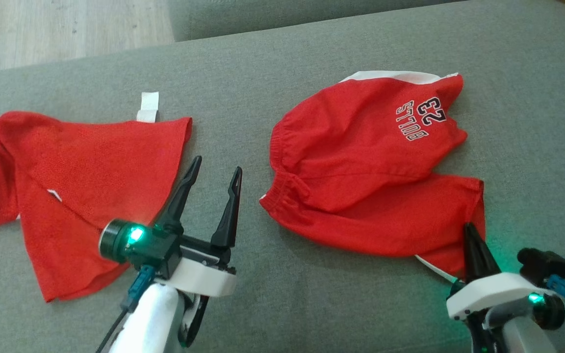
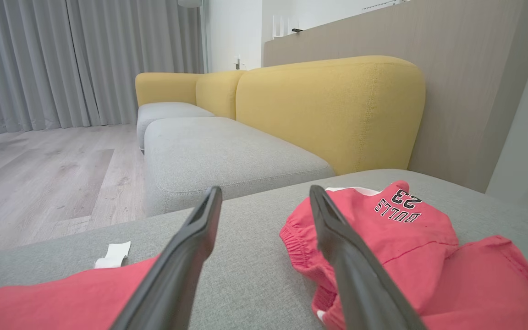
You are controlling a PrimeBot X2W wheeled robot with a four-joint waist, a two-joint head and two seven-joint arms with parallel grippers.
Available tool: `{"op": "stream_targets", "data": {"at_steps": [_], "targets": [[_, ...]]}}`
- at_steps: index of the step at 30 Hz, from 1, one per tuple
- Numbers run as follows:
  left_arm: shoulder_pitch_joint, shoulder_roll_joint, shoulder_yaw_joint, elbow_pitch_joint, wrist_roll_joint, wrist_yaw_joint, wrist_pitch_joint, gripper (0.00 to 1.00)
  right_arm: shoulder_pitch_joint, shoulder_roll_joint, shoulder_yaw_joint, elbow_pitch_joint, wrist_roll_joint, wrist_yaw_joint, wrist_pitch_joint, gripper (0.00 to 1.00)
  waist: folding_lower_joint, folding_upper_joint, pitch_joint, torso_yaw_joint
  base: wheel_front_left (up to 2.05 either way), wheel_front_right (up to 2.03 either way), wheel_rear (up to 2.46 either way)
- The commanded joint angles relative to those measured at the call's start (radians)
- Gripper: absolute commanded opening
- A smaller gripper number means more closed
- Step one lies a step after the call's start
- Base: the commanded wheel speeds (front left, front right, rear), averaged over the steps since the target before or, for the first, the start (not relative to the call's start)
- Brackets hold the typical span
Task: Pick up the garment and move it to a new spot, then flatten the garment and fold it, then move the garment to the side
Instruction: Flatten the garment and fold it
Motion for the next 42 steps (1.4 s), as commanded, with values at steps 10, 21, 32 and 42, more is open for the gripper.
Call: {"op": "stream_targets", "data": {"at_steps": [10, 21, 32, 42], "targets": [[-0.026, 0.000, 0.016, -0.033, 0.002, -0.002, -0.005, 1.00, -0.108, -0.014, -0.090, -0.125, -0.029, -0.001, 0.052, 0.00, 0.0000, 0.0000, 0.005, 0.022, 0.00, 0.00, 0.00], [-0.056, -0.001, -0.001, -0.035, -0.011, 0.003, -0.005, 1.00, -0.199, -0.057, -0.249, -0.102, -0.148, -0.001, 0.132, 0.00, 0.0000, 0.0000, 0.042, 0.086, 0.00, 0.00, 0.00], [-0.054, 0.000, 0.011, -0.040, -0.010, 0.012, -0.005, 1.00, -0.204, -0.025, -0.280, -0.099, -0.261, -0.001, 0.038, 1.00, 0.0000, 0.0000, 0.034, 0.056, 0.00, 0.00, 0.00], [-0.036, 0.002, 0.028, -0.047, -0.008, 0.010, -0.005, 1.00, -0.031, -0.007, -0.162, -0.243, -0.195, -0.001, -0.088, 1.00, 0.0000, 0.0000, 0.000, -0.032, 0.00, 0.00, 0.00]]}}
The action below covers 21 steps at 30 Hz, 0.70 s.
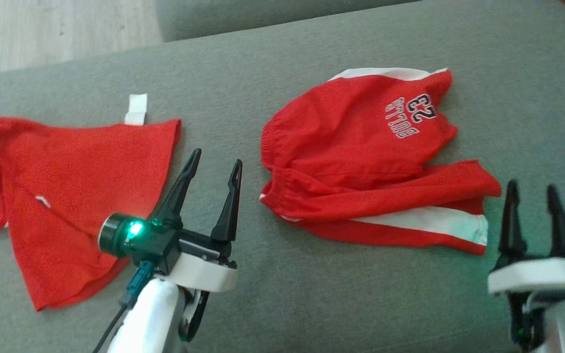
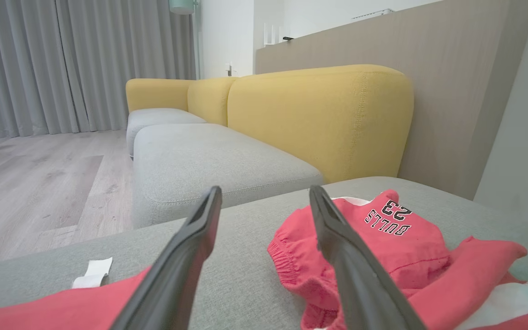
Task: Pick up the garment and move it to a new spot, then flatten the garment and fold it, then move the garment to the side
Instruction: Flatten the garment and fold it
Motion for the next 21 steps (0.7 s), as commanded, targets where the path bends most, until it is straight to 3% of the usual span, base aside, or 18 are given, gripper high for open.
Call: {"op": "stream_targets", "data": {"at_steps": [1, 8, 21], "targets": [[-0.017, 0.002, 0.034, -0.032, 0.002, 0.000, -0.005, 1.00, 0.016, -0.004, 0.048, -0.047, 0.024, -0.001, -0.015, 1.00, 0.0000, 0.0000, -0.014, -0.021, 0.00, 0.00, 0.00], [-0.006, 0.001, 0.027, -0.026, 0.000, -0.002, -0.005, 1.00, 0.111, -0.004, 0.101, -0.039, 0.081, -0.001, -0.020, 1.00, 0.0000, 0.0000, -0.031, -0.041, 0.00, 0.00, 0.00], [-0.016, 0.001, 0.019, -0.021, 0.009, -0.011, -0.005, 1.00, 0.026, -0.004, 0.154, 0.128, 0.169, -0.001, 0.038, 1.00, 0.0000, 0.0000, -0.002, -0.015, 0.00, 0.00, 0.00]]}}
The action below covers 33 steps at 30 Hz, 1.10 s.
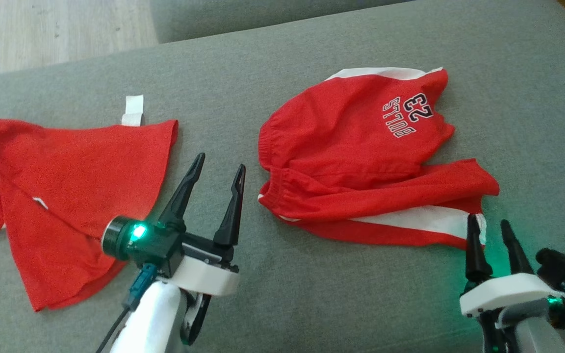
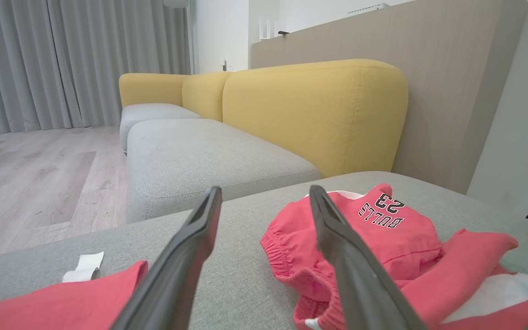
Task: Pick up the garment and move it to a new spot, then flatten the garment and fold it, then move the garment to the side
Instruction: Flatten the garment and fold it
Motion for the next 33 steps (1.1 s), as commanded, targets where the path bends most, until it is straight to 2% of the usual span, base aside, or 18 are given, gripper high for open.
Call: {"op": "stream_targets", "data": {"at_steps": [1, 15, 16, 17, 18, 19, 33], "targets": [[-0.025, 0.001, 0.025, -0.028, 0.008, -0.002, -0.005, 1.00, -0.028, -0.007, 0.032, -0.003, 0.025, -0.001, 0.009, 1.00, 0.0000, 0.0000, 0.006, 0.007, 0.00, 0.00, 0.00], [-0.027, 0.001, 0.029, -0.021, 0.016, -0.004, -0.005, 1.00, -0.056, -0.007, 0.073, 0.073, 0.083, -0.001, 0.010, 1.00, 0.0000, 0.0000, 0.006, 0.018, 0.00, 0.00, 0.00], [-0.028, 0.001, 0.029, -0.021, 0.016, -0.004, -0.005, 1.00, -0.057, -0.007, 0.074, 0.076, 0.085, -0.001, 0.009, 0.72, 0.0000, 0.0000, 0.005, 0.018, 0.00, 0.00, 0.00], [-0.028, 0.001, 0.029, -0.022, 0.016, -0.004, -0.005, 1.00, -0.058, -0.007, 0.076, 0.078, 0.086, -0.001, 0.008, 0.37, 0.0000, 0.0000, 0.005, 0.018, 0.00, 0.00, 0.00], [-0.028, 0.001, 0.028, -0.022, 0.016, -0.004, -0.005, 1.00, -0.060, -0.007, 0.078, 0.080, 0.086, -0.001, 0.007, 0.08, 0.0000, 0.0000, 0.005, 0.019, 0.00, 0.00, 0.00], [-0.028, 0.001, 0.028, -0.023, 0.016, -0.004, -0.005, 1.00, -0.062, -0.007, 0.080, 0.079, 0.082, -0.001, 0.005, 0.00, 0.0000, 0.0000, 0.005, 0.019, 0.00, 0.00, 0.00], [-0.016, 0.005, 0.032, -0.001, 0.016, -0.005, -0.005, 1.00, -0.026, -0.007, 0.004, -0.043, 0.006, -0.001, -0.040, 0.00, 0.0000, 0.0000, -0.006, -0.001, 0.00, 0.00, 0.00]]}}
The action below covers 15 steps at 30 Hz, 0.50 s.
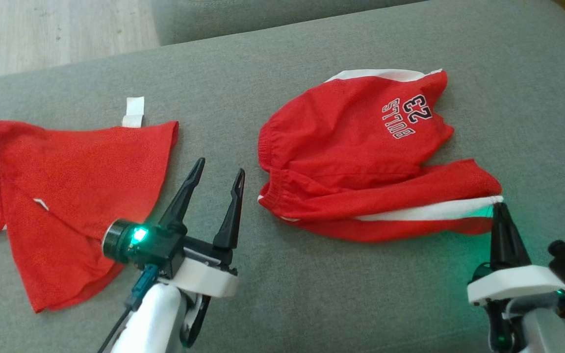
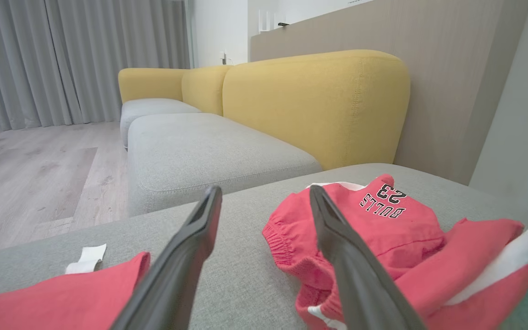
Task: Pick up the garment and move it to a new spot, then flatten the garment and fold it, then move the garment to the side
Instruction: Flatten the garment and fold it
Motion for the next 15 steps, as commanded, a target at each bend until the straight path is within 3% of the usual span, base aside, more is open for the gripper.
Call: {"op": "stream_targets", "data": {"at_steps": [1, 15], "targets": [[-0.016, 0.007, 0.030, -0.022, 0.008, -0.006, -0.005, 1.00, 0.007, -0.007, 0.012, -0.049, -0.006, -0.001, -0.015, 0.00, 0.0000, 0.0000, 0.002, -0.006, 0.00, 0.00, 0.00], [-0.089, 0.097, -0.166, 0.151, -0.001, -0.057, 0.070, 1.00, 0.020, -0.007, 0.002, -0.085, 0.001, -0.001, -0.016, 0.00, 0.0000, 0.0000, 0.022, -0.028, 0.00, 0.00, 0.00]]}}
